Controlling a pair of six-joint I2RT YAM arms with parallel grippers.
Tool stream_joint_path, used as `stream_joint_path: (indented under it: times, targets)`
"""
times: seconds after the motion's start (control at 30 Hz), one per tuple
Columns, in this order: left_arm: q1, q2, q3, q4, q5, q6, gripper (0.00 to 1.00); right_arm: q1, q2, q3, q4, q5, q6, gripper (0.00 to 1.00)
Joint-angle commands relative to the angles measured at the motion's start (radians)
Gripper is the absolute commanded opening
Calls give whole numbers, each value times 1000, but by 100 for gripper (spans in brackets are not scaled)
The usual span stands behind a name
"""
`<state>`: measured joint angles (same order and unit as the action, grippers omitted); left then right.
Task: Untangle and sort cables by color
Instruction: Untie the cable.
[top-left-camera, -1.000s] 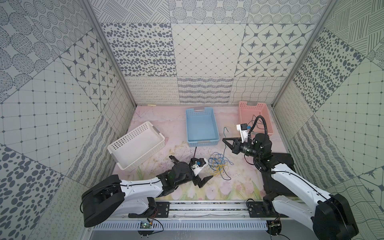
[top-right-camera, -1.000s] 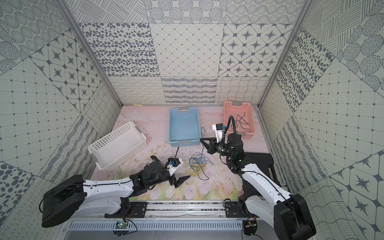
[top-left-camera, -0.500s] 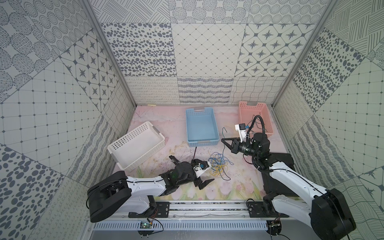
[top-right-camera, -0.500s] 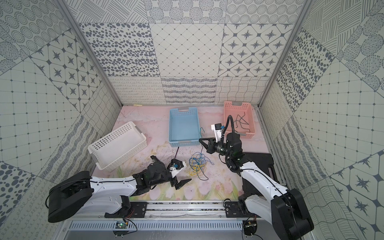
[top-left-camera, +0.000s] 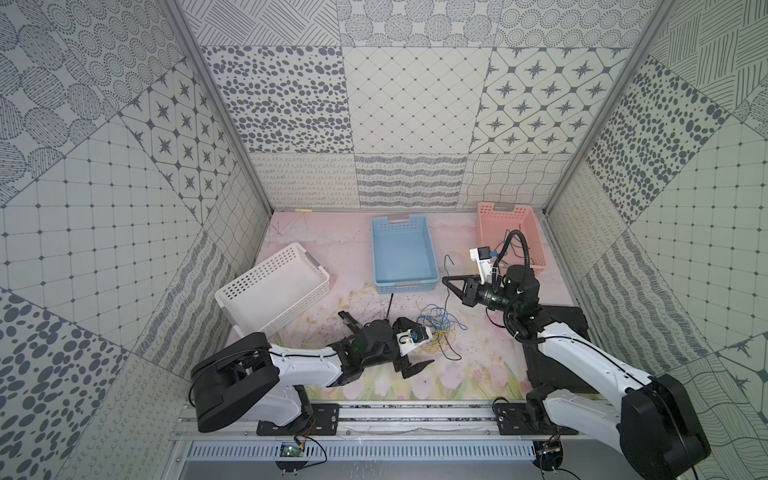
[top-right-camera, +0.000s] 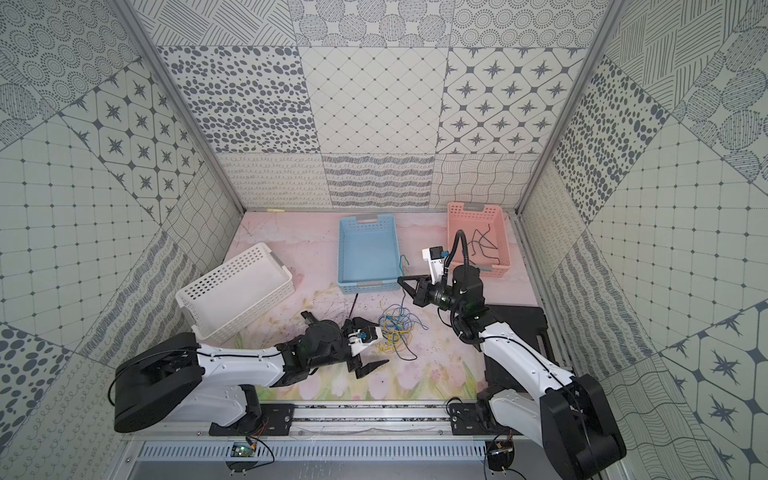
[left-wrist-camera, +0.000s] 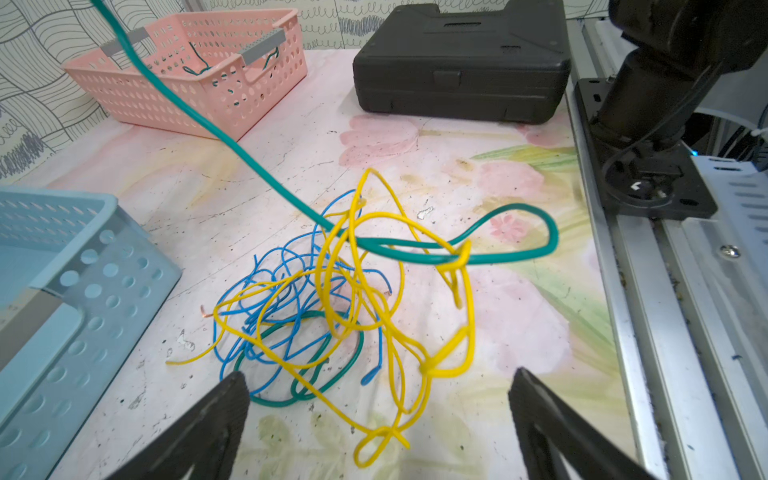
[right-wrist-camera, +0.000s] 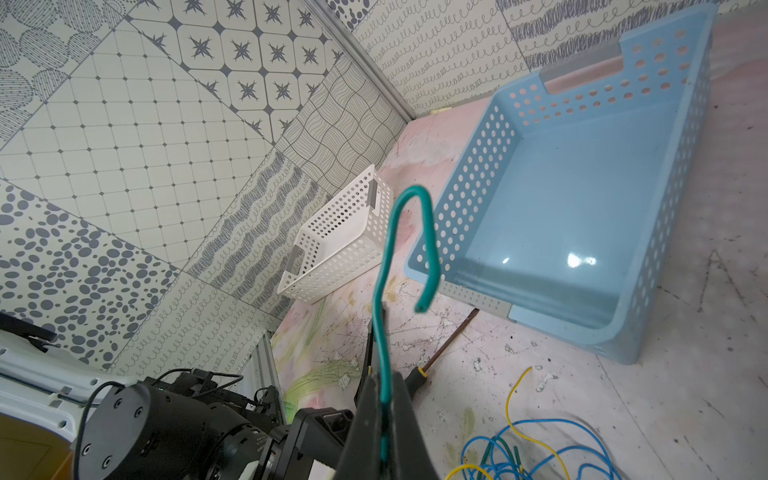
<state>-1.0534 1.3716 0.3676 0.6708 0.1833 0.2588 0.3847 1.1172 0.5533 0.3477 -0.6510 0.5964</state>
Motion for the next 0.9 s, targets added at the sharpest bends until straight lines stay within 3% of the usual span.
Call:
stream_joint_path:
  times: [0.0,0.17,0.27,0.4,0.47,0.53,0.57,0.87]
  targets:
    - [-21,97,53,91,-56,103,99,-4,-5,-8,59,-17,11,0]
    - [-20,218,95,193,-218,143,97,-5,2,-9,68,-24,17,0]
    - [-20,260,146,182,-154,117,86,-4,8,-8,76,-29,22,0]
    - [-20,305,108,348,-59,79,66,-4,9,-9,70,-24,16,0]
    - [-20,323,76,434,-18,77,48,-4,8,-8,70,-22,16,0]
    - [-20,336,57,466,-9,77,14,-7,7,-8,68,-22,15,0]
    - [-20,340,55,461,-16,81,2,-7,6,-9,67,-20,14,0]
    - [37,314,-10,385,-93,44,0,-108,-109,-1,-83,68,-60,0]
